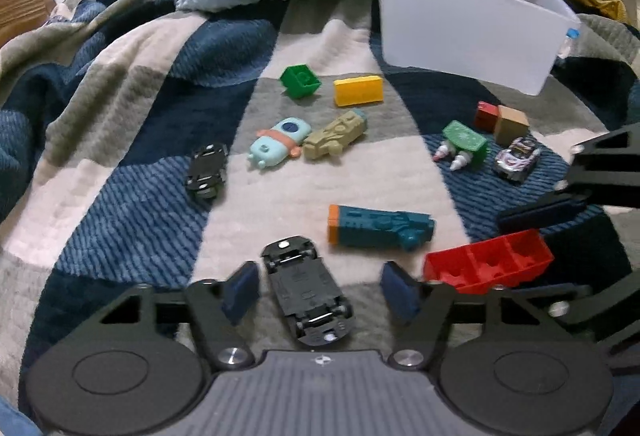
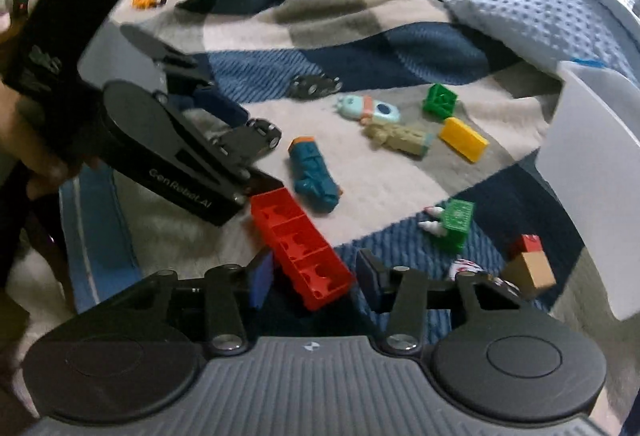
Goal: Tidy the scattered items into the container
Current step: 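Grasp the black toy car with left tool while right tool grasps the red lego brick, then carry the black car and red brick over the white bin with both tools, then open both tools to drop the car and brick into the bin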
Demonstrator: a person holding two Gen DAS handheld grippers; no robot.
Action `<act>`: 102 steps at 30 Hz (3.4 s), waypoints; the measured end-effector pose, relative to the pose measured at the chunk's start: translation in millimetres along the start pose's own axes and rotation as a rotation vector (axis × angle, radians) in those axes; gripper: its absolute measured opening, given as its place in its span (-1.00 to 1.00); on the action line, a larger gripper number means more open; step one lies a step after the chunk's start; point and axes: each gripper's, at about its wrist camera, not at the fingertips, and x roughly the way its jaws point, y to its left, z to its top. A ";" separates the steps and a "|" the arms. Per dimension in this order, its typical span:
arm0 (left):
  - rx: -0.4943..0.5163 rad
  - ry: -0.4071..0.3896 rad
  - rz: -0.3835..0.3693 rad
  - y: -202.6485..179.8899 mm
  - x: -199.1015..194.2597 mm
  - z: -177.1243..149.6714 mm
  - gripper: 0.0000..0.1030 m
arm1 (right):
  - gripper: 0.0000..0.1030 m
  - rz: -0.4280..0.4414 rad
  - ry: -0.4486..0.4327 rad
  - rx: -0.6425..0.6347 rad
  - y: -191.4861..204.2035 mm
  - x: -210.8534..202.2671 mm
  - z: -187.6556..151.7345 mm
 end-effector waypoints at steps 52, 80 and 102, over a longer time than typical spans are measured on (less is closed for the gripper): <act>0.272 -0.226 -0.204 -95.3 -29.3 151.8 -0.36 | -0.48 -0.621 -0.151 0.468 -109.6 -88.2 9.5; 0.266 -0.212 -0.172 -154.7 115.6 303.3 -0.36 | -0.47 -0.604 -0.127 0.623 -283.4 -49.6 18.3; 0.174 -0.057 -0.050 -140.5 101.2 295.7 0.43 | 0.61 -0.683 -0.126 0.625 -266.2 -69.4 37.1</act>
